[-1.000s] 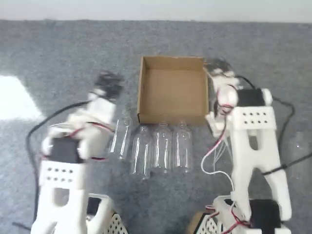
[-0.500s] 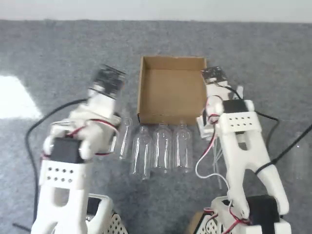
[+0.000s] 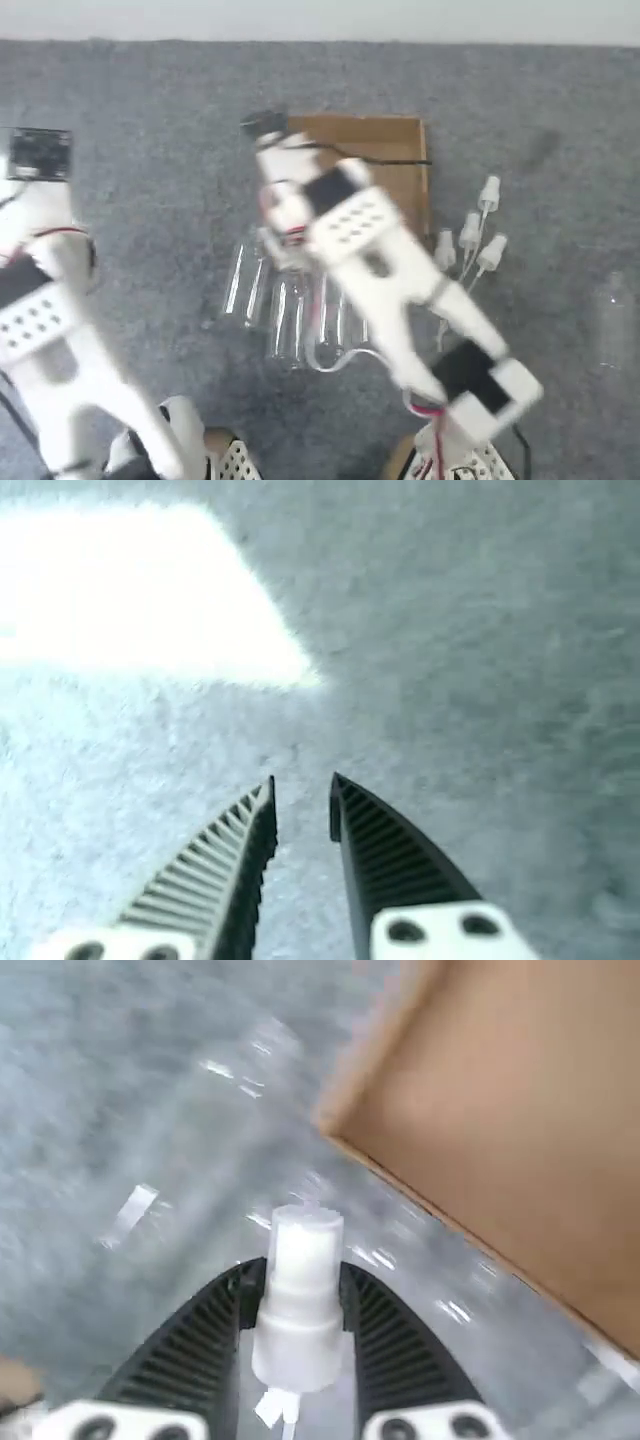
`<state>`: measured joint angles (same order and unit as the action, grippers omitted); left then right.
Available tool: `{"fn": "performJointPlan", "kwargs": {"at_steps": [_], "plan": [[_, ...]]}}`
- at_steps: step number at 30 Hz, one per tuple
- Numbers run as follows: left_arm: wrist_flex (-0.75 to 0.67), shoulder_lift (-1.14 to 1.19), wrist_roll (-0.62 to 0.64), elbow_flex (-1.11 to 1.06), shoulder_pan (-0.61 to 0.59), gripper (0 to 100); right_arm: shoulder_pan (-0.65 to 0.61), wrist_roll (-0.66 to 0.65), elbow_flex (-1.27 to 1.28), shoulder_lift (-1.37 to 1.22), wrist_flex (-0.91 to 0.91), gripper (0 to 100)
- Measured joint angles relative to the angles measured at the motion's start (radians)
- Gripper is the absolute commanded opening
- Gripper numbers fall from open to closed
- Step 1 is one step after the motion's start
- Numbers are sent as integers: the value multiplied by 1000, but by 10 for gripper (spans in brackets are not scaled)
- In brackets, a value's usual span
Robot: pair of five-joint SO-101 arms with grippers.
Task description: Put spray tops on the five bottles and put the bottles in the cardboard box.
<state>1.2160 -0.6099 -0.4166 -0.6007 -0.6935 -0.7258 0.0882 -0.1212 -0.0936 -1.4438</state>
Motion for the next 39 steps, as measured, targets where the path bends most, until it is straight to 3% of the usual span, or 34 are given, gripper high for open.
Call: {"fn": "performJointPlan", "kwargs": {"at_steps": [7, 16, 22, 33, 37, 39], "plan": [[-14, 272, -71, 170, -153, 85, -114, 147, -350, -365, 80, 9], [-110, 413, -78, 190, -186, 85, -155, 221, -649, -756, 101, 7], [-138, 430, -78, 190, -187, 85, -118, 315, -667, -802, 64, 9], [-146, 430, -74, 189, -137, 85, -26, 339, -684, -806, -40, 10], [-146, 430, -78, 135, -63, 86, -55, 339, -758, -833, 43, 17], [-146, 430, -77, 120, -25, 87, -64, 339, -783, -845, 114, 67]]}}
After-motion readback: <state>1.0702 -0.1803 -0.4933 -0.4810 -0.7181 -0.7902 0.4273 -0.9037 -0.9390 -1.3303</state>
